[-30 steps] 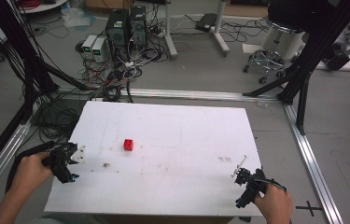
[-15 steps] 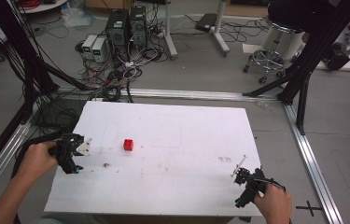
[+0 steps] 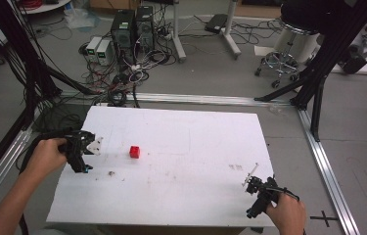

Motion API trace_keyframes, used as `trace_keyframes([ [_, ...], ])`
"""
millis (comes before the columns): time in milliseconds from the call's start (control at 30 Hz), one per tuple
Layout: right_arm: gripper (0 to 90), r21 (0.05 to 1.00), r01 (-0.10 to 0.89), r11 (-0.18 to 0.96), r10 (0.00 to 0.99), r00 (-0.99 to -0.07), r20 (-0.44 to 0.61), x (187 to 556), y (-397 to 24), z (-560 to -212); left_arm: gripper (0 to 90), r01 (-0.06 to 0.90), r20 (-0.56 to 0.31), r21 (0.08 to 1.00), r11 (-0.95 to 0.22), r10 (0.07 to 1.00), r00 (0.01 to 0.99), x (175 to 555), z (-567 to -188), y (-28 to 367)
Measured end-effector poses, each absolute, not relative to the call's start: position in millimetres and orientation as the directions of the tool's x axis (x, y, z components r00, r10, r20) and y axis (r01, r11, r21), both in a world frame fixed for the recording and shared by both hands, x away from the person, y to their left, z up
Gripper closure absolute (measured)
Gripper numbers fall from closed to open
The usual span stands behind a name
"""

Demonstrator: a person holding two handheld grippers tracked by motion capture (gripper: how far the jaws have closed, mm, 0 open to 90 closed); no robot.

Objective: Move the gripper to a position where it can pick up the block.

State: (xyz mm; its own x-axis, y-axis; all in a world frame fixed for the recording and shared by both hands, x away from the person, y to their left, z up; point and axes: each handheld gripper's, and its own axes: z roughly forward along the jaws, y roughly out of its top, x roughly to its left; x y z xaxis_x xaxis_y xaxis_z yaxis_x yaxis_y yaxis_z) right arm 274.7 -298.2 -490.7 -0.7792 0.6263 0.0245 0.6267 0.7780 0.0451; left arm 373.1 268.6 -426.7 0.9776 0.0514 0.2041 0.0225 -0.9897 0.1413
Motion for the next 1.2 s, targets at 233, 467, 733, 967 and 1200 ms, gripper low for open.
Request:
trace_keyframes([
  [233, 1.6, 0.050, 0.628, 0.777, 0.627, -0.778, 0.025, 274.3, -298.3, -490.9, 22.1, 0.004, 0.188, 0.143, -0.990, 0.031, 0.982, 382.8, -426.4, 263.2],
  [467, 1.6, 0.039, 0.616, 0.787, 0.615, -0.788, 0.028, 275.9, -293.4, -492.5, 22.1, -0.032, 0.168, 0.134, -0.990, -0.009, 0.986, 398.5, -426.3, 248.6],
  [733, 1.7, 0.040, 0.608, 0.793, 0.607, -0.794, 0.025, 276.3, -294.4, -493.2, 22.1, -0.084, 0.146, 0.116, -0.990, -0.067, 0.987, 419.7, -432.4, 221.0],
  [967, 1.7, 0.041, 0.617, 0.786, 0.616, -0.787, 0.033, 275.4, -293.7, -494.6, 22.1, -0.102, 0.137, 0.116, -0.988, -0.085, 0.987, 428.8, -440.4, 206.9],
  [1200, 1.6, 0.041, 0.610, 0.791, 0.609, -0.792, 0.032, 276.0, -292.7, -495.1, 22.1, -0.130, 0.126, 0.116, -0.985, -0.115, 0.985, 440.6, -449.7, 187.8],
])
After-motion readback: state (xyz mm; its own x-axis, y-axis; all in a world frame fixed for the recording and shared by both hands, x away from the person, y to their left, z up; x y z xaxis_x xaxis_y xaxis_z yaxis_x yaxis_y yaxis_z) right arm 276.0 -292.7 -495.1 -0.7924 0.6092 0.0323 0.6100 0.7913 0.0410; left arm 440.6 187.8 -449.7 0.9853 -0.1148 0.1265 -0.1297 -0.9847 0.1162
